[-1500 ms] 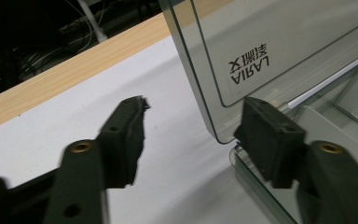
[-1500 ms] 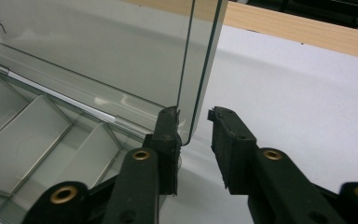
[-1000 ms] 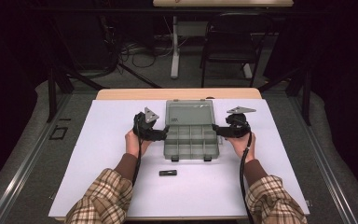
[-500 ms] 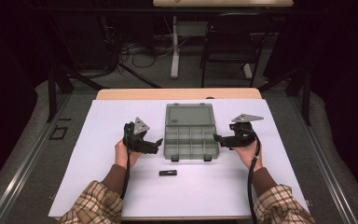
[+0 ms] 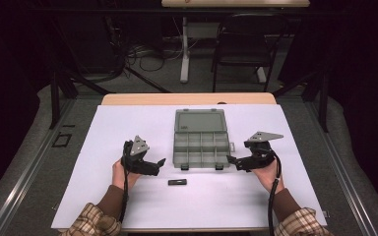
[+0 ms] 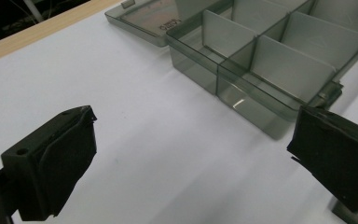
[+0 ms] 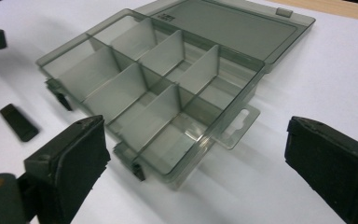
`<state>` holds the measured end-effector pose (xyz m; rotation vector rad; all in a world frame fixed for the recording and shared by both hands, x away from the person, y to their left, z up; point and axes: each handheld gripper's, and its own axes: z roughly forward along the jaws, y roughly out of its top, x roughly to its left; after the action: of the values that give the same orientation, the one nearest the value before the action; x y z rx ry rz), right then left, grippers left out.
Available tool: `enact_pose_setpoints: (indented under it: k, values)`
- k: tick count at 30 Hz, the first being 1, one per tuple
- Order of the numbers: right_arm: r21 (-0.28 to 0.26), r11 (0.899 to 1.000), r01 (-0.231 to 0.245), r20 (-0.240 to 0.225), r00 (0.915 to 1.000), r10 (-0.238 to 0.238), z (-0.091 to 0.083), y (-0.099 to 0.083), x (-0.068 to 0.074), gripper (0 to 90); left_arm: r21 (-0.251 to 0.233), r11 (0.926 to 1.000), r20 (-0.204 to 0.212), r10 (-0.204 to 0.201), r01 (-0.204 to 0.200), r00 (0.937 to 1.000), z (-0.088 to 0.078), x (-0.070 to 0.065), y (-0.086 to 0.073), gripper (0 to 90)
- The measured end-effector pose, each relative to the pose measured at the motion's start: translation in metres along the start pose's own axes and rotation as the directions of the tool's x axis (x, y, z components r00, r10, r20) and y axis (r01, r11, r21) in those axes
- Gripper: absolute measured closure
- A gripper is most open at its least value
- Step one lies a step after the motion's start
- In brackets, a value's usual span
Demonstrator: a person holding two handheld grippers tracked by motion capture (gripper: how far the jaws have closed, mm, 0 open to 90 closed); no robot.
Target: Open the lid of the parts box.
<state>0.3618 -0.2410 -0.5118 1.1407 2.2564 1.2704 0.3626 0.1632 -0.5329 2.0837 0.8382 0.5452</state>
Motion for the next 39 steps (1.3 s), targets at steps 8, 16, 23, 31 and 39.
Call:
enact_pose_setpoints:
  k: [8,16,23,31,39]
  values:
    - [0.021,1.0,0.021,-0.026,0.9995,-0.021,-0.009,-0.013,0.017,3.0,0.002,0.9998,0.027,0.019,-0.019,0.9994,-0.008,-0.011,-0.005,0.0]
    - [0.042,0.998,0.046,-0.051,0.9978,-0.044,-0.012,-0.021,0.028,0.7,0.017,0.9993,0.045,0.032,-0.033,0.9985,-0.015,-0.016,-0.011,0.0]
    - [0.04,0.997,0.067,-0.054,0.9964,-0.065,-0.015,-0.027,0.042,0.0,0.035,0.9987,0.068,0.036,-0.038,0.9971,-0.018,-0.022,-0.018,0.0]
    - [0.033,0.995,0.094,-0.063,0.9938,-0.092,-0.018,-0.03,0.051,0.0,0.037,0.9978,0.086,0.051,-0.054,0.995,-0.02,-0.028,-0.019,0.0]
    - [0.029,0.996,0.081,-0.065,0.9947,-0.079,-0.016,-0.031,0.048,0.0,0.032,0.9972,0.092,0.064,-0.067,0.9937,-0.021,-0.029,-0.02,0.0]
